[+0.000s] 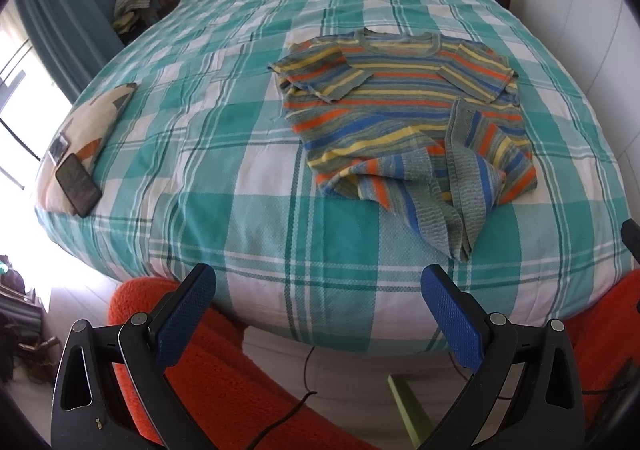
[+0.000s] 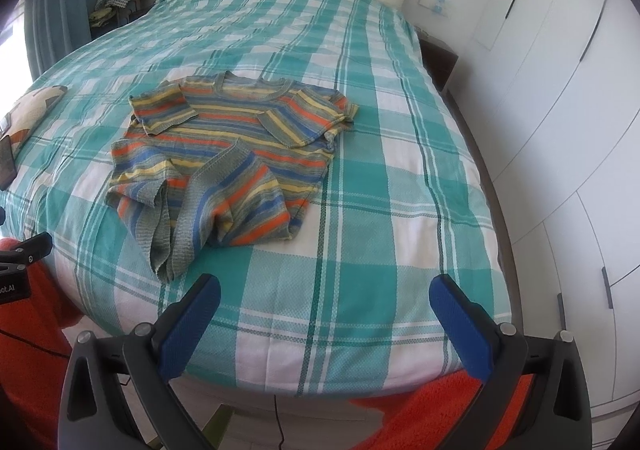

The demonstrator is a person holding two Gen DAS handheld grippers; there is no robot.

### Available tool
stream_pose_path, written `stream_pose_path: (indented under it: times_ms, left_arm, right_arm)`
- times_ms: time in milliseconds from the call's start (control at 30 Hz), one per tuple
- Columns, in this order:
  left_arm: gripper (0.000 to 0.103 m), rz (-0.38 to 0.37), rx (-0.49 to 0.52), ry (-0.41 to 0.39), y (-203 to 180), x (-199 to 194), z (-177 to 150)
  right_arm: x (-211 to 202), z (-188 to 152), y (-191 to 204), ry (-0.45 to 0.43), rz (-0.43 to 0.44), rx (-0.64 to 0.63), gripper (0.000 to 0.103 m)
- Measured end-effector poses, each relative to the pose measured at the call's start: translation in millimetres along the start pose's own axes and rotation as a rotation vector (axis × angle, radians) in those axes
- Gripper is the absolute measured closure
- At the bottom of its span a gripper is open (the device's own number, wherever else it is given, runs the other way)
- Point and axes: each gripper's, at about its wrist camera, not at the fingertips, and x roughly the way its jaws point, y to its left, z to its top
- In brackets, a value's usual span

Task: Fold small clothes
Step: 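Approach the striped sweater with both tools open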

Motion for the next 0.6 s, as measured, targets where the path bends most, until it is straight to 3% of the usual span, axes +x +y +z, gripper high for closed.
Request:
stream_pose_path:
  times_ms: [600]
  left_arm:
    - [0.0, -0.006, -0.003, 0.012, 1.0, 5.8, -1.8]
  right_arm:
    - [3.2, -0.9, -1.4, 0.006, 0.004, 0.006, 0.0]
